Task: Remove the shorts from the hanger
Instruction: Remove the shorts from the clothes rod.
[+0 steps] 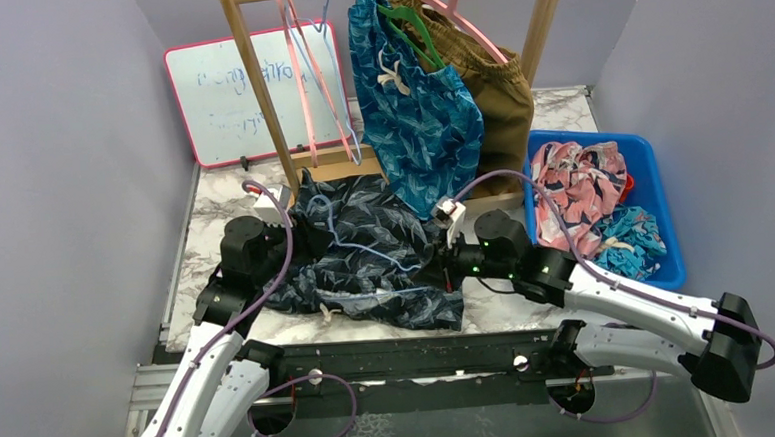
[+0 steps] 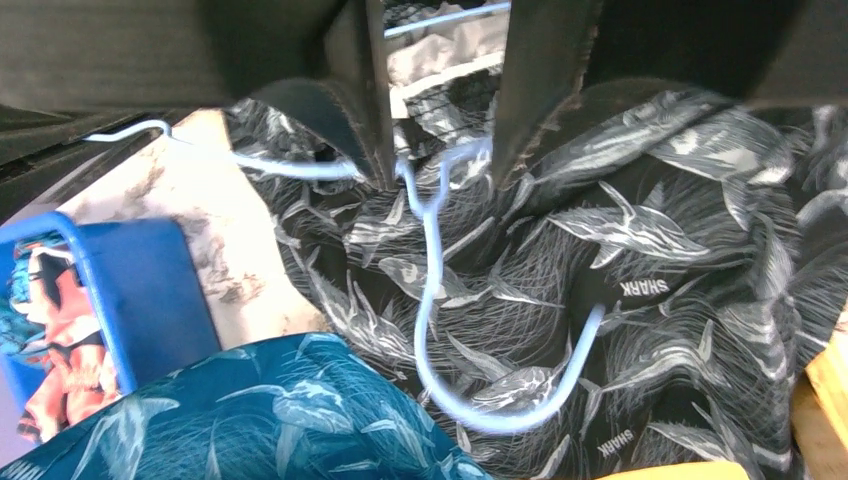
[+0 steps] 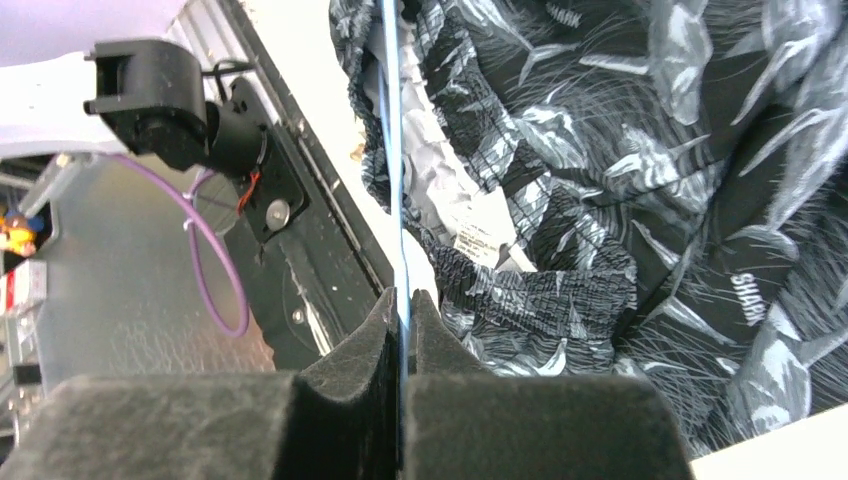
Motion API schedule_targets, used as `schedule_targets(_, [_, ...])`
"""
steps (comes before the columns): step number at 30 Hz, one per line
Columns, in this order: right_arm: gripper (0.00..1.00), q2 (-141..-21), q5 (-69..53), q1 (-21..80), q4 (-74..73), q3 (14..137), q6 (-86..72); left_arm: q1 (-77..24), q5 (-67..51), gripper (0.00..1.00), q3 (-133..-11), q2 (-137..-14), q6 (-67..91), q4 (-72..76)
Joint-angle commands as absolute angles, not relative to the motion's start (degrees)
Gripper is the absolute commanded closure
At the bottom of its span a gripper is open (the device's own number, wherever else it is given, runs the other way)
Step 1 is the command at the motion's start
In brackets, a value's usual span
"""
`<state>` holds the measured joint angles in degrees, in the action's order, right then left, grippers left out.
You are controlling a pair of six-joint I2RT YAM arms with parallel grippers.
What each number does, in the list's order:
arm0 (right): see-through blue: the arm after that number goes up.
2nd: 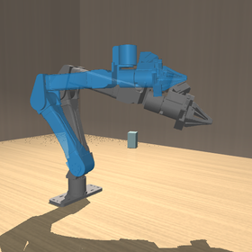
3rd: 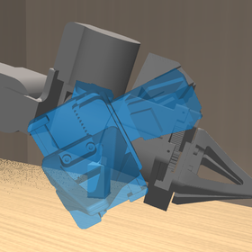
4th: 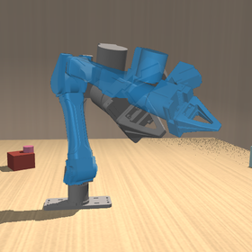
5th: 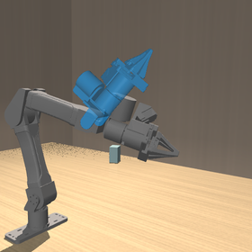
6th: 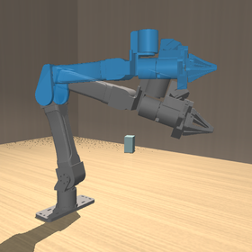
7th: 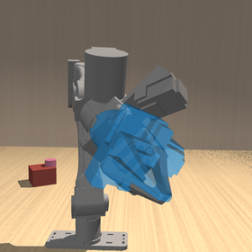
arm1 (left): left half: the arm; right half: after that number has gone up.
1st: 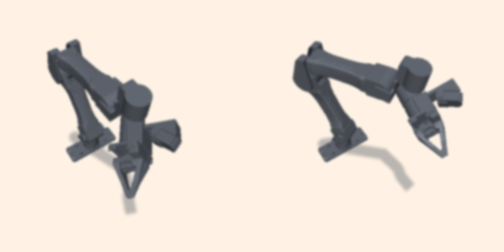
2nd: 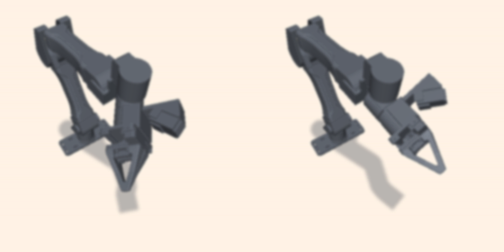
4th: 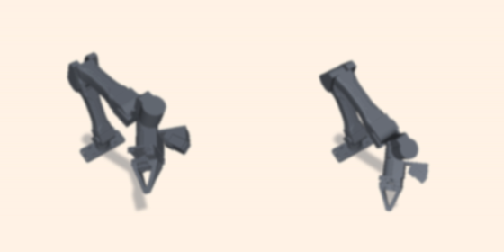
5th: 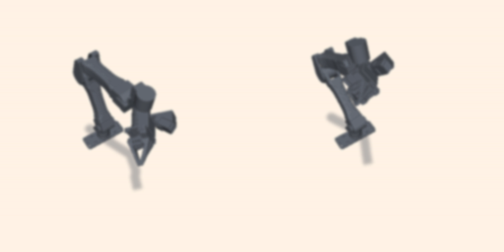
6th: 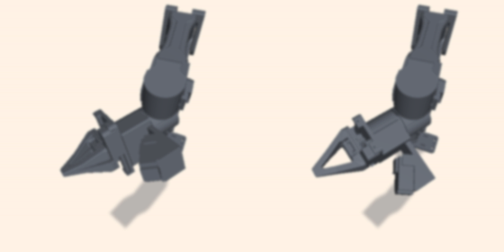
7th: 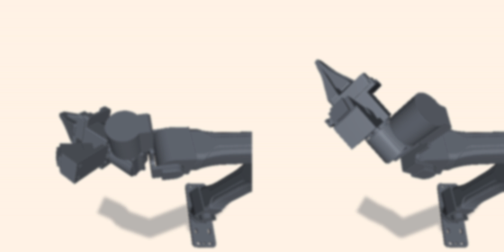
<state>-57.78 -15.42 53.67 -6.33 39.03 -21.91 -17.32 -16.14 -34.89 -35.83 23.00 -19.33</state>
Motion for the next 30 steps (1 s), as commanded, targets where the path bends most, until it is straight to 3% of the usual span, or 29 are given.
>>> schedule_targets(1, [0.99, -53.4, -8.2, 53.6, -6.1, 38.0, -22.8, -17.1, -17.7, 0.48, -34.9, -35.6, 22.8, -17.7])
schedule_targets(6, [0.99, -49.7, -4.5, 53.6, -8.4, 36.9, -25.3, -17.1, -16.7, 0.23, -35.0, -33.8, 23.1, -18.0])
schedule_targets(11, [0.99, -44.3, -2.4, 53.6, -10.1, 34.4, -28.0, -17.1, -11.0, 0.12, -34.6, -30.3, 24.0, -19.0])
schedule_targets(21, [0.99, -31.7, 1.4, 53.6, -17.5, 35.9, -28.4, -17.1, 1.0, 0.02, -35.9, -26.6, 23.5, -21.8])
schedule_targets(30, [0.99, -24.9, 6.4, 53.6, -23.3, 40.1, -25.4, -17.1, 6.8, 0.01, -34.7, -25.5, 22.6, -21.5])
